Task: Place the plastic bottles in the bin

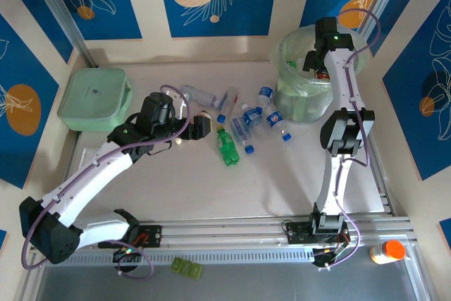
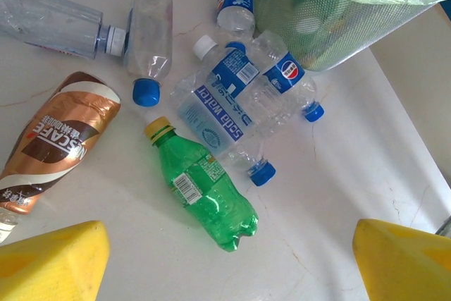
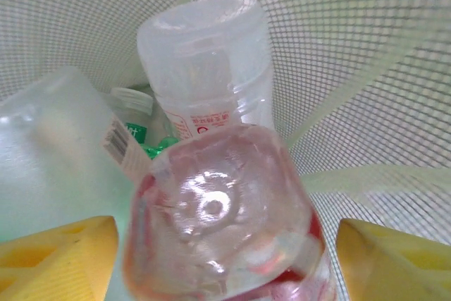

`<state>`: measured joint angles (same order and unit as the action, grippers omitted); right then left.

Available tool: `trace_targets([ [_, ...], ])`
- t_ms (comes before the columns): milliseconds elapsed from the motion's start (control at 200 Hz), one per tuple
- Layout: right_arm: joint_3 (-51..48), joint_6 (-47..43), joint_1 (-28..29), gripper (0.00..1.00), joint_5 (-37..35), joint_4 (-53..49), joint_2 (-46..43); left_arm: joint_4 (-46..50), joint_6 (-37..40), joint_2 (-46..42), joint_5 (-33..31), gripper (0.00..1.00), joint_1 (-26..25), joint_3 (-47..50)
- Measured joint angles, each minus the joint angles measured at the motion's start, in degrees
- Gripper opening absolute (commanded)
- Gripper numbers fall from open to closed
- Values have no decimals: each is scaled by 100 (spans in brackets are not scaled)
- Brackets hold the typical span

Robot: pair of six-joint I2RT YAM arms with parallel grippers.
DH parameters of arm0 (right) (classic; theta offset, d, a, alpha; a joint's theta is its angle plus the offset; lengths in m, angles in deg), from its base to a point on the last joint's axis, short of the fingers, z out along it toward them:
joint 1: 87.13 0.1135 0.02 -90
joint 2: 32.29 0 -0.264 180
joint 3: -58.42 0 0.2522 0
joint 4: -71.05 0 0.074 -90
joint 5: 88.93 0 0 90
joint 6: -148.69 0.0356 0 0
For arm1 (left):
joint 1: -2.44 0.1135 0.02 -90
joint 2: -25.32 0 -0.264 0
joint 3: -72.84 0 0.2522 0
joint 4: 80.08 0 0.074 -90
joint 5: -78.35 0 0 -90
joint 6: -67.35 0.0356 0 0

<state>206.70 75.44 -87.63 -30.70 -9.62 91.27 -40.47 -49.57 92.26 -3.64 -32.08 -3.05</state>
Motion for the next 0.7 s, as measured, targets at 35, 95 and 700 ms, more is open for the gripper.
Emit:
trace_targets([
  [35, 2, 4, 9, 85, -2, 0, -87, 0, 2, 0, -20, 89, 0, 0],
  [95, 24, 2, 33, 85, -15, 0, -256, 0, 4, 0, -55, 89, 0, 0],
  [700, -796, -26, 949, 74, -17, 315, -2118, 26, 37, -164, -393, 90, 20, 0],
])
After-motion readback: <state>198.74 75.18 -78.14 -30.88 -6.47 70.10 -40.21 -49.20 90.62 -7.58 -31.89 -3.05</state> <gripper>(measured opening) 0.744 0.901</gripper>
